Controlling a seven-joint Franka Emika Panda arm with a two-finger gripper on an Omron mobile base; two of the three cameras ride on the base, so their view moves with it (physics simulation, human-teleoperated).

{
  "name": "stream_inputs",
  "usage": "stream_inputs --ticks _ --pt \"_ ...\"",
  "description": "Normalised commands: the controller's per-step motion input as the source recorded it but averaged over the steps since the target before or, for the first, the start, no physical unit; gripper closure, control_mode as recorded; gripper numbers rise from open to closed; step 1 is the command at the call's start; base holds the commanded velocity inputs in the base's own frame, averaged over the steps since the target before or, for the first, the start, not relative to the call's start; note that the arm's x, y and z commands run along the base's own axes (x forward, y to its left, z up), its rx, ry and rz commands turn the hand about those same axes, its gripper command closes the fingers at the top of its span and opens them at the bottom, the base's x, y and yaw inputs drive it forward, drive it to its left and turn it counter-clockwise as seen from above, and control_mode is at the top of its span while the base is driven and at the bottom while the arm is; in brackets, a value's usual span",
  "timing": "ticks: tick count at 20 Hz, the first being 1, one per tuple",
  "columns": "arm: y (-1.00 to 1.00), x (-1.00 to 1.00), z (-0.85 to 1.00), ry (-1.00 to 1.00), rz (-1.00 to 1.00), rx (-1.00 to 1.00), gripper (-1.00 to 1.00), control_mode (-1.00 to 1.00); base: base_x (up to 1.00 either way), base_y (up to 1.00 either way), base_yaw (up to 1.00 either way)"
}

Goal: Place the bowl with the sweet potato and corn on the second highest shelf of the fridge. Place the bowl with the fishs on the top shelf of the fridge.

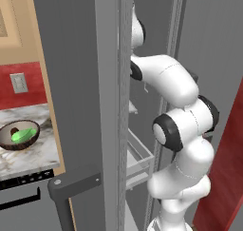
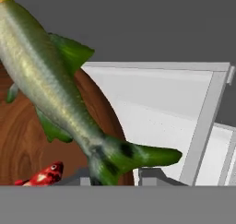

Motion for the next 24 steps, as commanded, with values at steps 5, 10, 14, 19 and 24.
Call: stream_inputs --ticks 5,10,14,19,24 --pt "-0.13 -0.92 0.00 -0.03 0.00 0.00 -1.00 -1.00 0.00 0.00 0.00" --pt "-0.61 -1.00 -0.01 -0.16 0.01 0.01 -1.00 -1.00 0.00 0.00 0.00" --pt "-0.90 -1.00 -0.15 -0.18 0.02 0.06 -1.00 -1.00 0.00 0.00 0.00" --pt "-0.63 -1.00 -0.55 -0.03 0.00 0.01 -1.00 -1.00 0.00 0.00 0.00" --pt "-0.12 -1.00 -1.00 0.14 0.02 -0.13 -1.00 -1.00 0.00 0.00 0.00"
